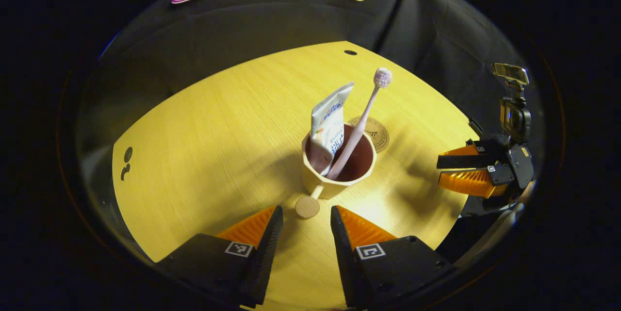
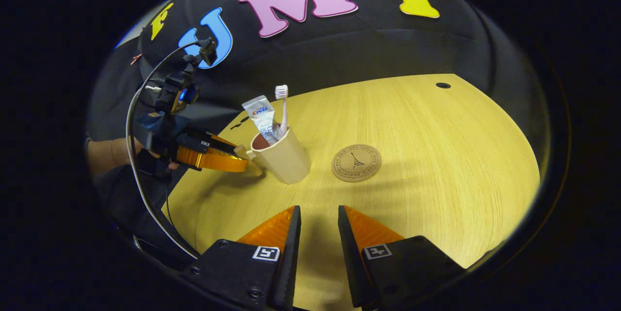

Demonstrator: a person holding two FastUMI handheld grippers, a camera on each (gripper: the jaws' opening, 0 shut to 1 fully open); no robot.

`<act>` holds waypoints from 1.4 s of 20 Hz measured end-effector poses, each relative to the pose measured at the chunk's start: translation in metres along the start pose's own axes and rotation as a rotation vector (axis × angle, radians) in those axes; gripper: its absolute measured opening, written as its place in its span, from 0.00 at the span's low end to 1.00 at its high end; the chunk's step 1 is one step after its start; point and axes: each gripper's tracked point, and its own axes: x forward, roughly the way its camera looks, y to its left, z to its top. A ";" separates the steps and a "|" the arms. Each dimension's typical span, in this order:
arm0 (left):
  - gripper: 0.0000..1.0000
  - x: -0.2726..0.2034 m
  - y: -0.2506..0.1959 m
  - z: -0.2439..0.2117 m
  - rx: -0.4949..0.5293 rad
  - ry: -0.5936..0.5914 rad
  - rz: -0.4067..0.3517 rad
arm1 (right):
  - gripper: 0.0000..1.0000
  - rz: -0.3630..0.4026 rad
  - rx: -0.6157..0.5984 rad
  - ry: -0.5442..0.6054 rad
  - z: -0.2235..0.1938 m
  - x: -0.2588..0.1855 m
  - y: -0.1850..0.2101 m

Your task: Put the toothbrush and toothpaste on the desktop into the cup, then pick up the cup and place it on the coaster on the desktop.

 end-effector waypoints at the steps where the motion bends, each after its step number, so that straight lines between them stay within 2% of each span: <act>1: 0.62 0.007 0.000 -0.001 0.019 0.034 -0.008 | 0.31 -0.011 0.006 0.000 -0.002 -0.005 -0.005; 2: 0.53 0.012 0.001 -0.003 0.038 0.061 -0.013 | 0.31 -0.023 0.013 0.000 -0.004 -0.009 -0.010; 3: 0.62 0.018 0.002 -0.003 0.050 0.087 -0.018 | 0.31 -0.036 0.022 -0.001 -0.006 -0.015 -0.016; 4: 0.62 0.024 0.004 -0.003 0.056 0.109 -0.015 | 0.64 -0.049 0.031 -0.003 -0.008 -0.020 -0.021; 5: 0.62 0.029 0.006 -0.002 0.066 0.130 -0.008 | 0.30 -0.064 0.040 -0.007 -0.010 -0.026 -0.027; 6: 0.62 0.033 0.008 -0.001 0.077 0.149 -0.005 | 0.30 -0.082 0.052 -0.009 -0.012 -0.031 -0.033; 7: 0.62 0.036 0.008 0.000 0.089 0.165 -0.008 | 0.47 -0.096 0.062 -0.012 -0.014 -0.036 -0.038; 9: 0.61 0.040 0.007 -0.001 0.111 0.201 -0.015 | 0.47 -0.125 0.087 -0.016 -0.021 -0.043 -0.053; 10: 0.60 0.041 0.007 -0.001 0.122 0.214 -0.017 | 0.31 -0.136 0.098 -0.015 -0.024 -0.047 -0.057; 11: 0.58 0.042 0.006 0.000 0.131 0.220 -0.018 | 0.31 -0.145 0.108 -0.012 -0.028 -0.050 -0.060; 12: 0.57 0.044 0.005 0.001 0.138 0.222 -0.021 | 0.47 -0.151 0.114 -0.009 -0.032 -0.052 -0.062; 13: 0.54 0.045 0.003 0.002 0.141 0.225 -0.020 | 0.47 -0.158 0.117 -0.006 -0.035 -0.055 -0.064; 14: 0.46 0.046 0.004 0.002 0.144 0.232 -0.011 | 0.48 -0.161 0.119 -0.002 -0.037 -0.056 -0.065; 15: 0.40 0.045 0.006 0.004 0.147 0.229 -0.003 | 0.31 -0.163 0.122 0.002 -0.039 -0.057 -0.065; 16: 0.33 0.048 0.005 0.003 0.146 0.230 0.000 | 0.47 -0.163 0.124 0.005 -0.041 -0.058 -0.066; 18: 0.27 0.048 0.005 0.003 0.138 0.226 0.008 | 0.47 -0.162 0.127 0.006 -0.041 -0.058 -0.065; 19: 0.36 0.049 0.004 0.004 0.136 0.219 0.010 | 0.47 -0.160 0.129 0.006 -0.040 -0.057 -0.065; 20: 0.30 0.048 0.004 0.003 0.129 0.212 0.014 | 0.47 -0.158 0.130 0.006 -0.040 -0.058 -0.065; 24: 0.28 0.047 0.008 0.006 0.100 0.175 0.064 | 0.47 -0.148 0.122 0.011 -0.036 -0.057 -0.067; 25: 0.27 0.045 0.008 0.009 0.097 0.159 0.072 | 0.30 -0.145 0.119 0.011 -0.035 -0.057 -0.068; 26: 0.31 0.042 0.007 0.012 0.095 0.149 0.073 | 0.47 -0.143 0.119 0.012 -0.035 -0.058 -0.068; 27: 0.27 0.038 0.003 0.014 0.091 0.147 0.065 | 0.47 -0.140 0.121 0.011 -0.034 -0.059 -0.070; 28: 0.27 0.036 -0.001 0.019 0.087 0.141 0.058 | 0.47 -0.139 0.122 0.009 -0.032 -0.060 -0.071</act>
